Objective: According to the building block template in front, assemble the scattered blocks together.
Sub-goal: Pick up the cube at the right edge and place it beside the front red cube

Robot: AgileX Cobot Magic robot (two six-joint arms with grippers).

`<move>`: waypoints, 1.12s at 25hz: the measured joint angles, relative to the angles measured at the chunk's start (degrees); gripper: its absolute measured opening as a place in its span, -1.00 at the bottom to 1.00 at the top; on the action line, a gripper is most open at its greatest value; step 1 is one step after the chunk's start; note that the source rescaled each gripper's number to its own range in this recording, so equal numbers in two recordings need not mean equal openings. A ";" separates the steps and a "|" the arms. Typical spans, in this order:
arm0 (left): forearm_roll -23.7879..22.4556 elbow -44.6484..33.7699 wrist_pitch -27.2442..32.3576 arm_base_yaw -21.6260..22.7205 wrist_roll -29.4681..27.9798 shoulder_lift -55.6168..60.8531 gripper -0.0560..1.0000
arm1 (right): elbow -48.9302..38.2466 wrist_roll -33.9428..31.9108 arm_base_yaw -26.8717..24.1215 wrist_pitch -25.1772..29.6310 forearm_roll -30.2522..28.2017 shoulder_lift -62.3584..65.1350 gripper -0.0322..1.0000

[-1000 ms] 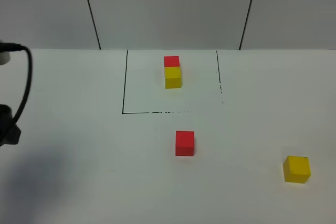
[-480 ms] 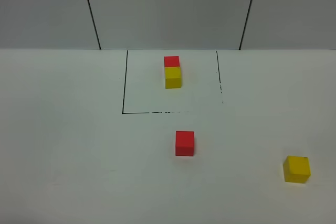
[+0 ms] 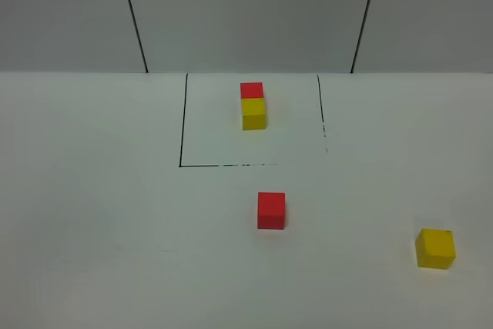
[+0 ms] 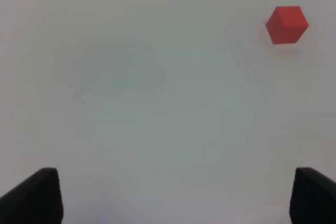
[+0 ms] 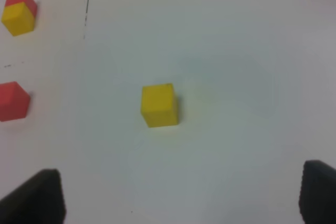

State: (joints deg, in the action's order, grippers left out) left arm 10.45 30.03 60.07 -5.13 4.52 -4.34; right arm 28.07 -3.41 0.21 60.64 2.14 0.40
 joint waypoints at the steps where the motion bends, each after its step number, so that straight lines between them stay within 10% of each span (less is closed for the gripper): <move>1: 0.05 -0.02 0.10 0.00 0.13 0.80 0.68 | 0.00 0.00 0.00 0.00 0.00 0.00 0.58; 28: 0.18 -1.16 1.04 -0.04 0.26 4.78 -0.06 | 0.00 0.00 0.00 0.00 0.00 0.00 0.58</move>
State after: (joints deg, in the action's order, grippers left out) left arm 10.63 28.87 61.11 -5.17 4.78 0.44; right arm 28.07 -3.41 0.21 60.64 2.14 0.40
